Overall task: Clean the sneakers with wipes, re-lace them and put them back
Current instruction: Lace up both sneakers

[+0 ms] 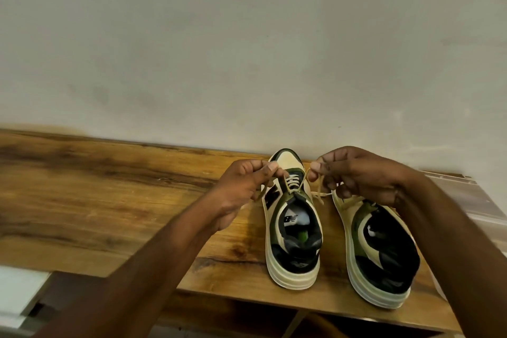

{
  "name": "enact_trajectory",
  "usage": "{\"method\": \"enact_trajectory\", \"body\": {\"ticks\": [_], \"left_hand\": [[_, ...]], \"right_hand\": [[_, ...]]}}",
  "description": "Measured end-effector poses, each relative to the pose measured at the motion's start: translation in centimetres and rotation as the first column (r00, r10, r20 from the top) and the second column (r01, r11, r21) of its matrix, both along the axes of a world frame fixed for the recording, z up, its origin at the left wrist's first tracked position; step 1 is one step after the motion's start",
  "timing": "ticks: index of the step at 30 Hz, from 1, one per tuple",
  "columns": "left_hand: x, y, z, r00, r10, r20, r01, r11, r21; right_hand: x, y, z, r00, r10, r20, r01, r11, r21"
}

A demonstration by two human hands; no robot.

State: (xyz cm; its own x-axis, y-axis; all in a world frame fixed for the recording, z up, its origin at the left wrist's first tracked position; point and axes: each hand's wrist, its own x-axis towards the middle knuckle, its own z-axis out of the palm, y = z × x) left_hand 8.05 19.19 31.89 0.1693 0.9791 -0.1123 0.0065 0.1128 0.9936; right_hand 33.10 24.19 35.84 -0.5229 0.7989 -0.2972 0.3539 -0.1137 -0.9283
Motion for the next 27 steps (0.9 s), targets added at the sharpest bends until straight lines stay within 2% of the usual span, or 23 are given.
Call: {"method": "enact_trajectory", "body": {"ticks": [4,7,14,20,27], "left_hand": [[1.3,0.1,-0.7,0.989,0.11,0.099,-0.112,0.994,0.014],[2.1,0.1,-1.1,0.967,0.169,0.191,-0.175,0.985,0.013],[2.8,0.4,-2.1,0.944,0.22,0.245,-0.23,0.973,0.013],[3.1,0.8,-2.9,0.94,0.237,0.245,-0.256,0.966,0.044],[3.1,1.0,-3.0,0.942,0.253,0.219,-0.281,0.954,0.107]], "right_hand": [[-1.3,-0.2,-1.2,0.983,-0.117,-0.139,0.112,0.993,-0.048],[-2.2,-0.4,-2.1,0.962,-0.211,-0.174,0.202,0.977,-0.069],[-3.3,-1.3,-2.6,0.861,-0.461,-0.213,0.455,0.887,-0.079],[-4.4,-2.1,-2.6,0.826,-0.52,-0.217,0.529,0.849,-0.023],[-4.4,-2.3,-2.7,0.822,-0.518,-0.235,0.529,0.848,-0.017]]}}
